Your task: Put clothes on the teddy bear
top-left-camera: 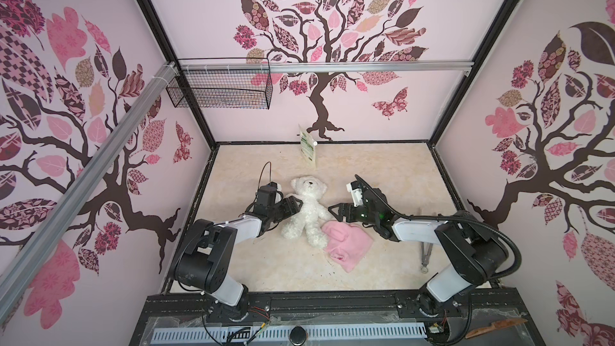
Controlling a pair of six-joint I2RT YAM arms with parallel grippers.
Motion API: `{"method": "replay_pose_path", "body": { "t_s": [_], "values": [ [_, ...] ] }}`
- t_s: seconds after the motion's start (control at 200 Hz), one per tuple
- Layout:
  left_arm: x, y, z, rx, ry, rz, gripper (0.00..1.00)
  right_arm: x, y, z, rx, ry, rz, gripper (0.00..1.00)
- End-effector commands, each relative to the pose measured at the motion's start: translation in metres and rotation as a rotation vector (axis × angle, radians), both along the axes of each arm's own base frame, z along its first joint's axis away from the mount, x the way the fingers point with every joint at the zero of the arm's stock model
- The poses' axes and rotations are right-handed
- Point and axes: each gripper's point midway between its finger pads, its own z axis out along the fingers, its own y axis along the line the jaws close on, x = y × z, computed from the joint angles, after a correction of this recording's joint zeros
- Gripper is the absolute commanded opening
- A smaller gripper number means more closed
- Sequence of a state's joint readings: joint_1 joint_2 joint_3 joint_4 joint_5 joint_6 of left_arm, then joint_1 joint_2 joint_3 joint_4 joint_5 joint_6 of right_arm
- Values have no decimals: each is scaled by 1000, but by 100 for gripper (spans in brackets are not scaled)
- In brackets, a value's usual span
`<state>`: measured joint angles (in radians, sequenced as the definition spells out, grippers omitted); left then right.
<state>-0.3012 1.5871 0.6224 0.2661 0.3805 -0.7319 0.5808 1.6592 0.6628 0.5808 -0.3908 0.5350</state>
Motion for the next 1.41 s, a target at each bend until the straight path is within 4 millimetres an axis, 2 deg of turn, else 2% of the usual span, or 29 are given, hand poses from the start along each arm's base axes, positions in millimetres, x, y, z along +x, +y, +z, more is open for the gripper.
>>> {"method": "replay_pose_path", "body": {
  "t_s": [0.0,0.12,0.21,0.375,0.5,0.58,0.685,0.775,0.88,0.98,1.215,1.305,1.4],
  "values": [
    [8,-13,8,-66,-19,-22,62,3,30,-10,-2,21,78,83],
    [5,-10,3,-79,-15,8,49,6,48,-32,-8,75,123,76],
    [5,-6,7,-88,-23,40,37,7,58,-35,30,97,151,69],
    [14,-8,35,-167,-57,88,19,15,67,-9,82,43,175,51],
    [21,-20,69,-241,-98,99,13,26,62,22,89,-22,167,33],
    [21,-34,90,-272,-122,93,11,36,43,37,75,-53,122,28],
    [20,-53,107,-307,-137,99,7,46,2,55,84,-76,39,24],
    [22,-76,123,-337,-158,91,5,49,-31,71,74,-107,-22,22],
    [22,-112,127,-356,-159,74,2,50,-67,78,-5,-134,-116,22],
    [19,-150,118,-360,-149,51,1,52,-102,76,-48,-141,-245,22],
    [5,-235,69,-356,-72,-28,2,59,-181,47,-154,-110,-494,22],
    [-1,-254,53,-334,-58,-51,5,66,-194,38,-193,-102,-531,22],
    [-7,-266,41,-307,-47,-75,10,76,-194,30,-215,-86,-528,22]
  ]
}}
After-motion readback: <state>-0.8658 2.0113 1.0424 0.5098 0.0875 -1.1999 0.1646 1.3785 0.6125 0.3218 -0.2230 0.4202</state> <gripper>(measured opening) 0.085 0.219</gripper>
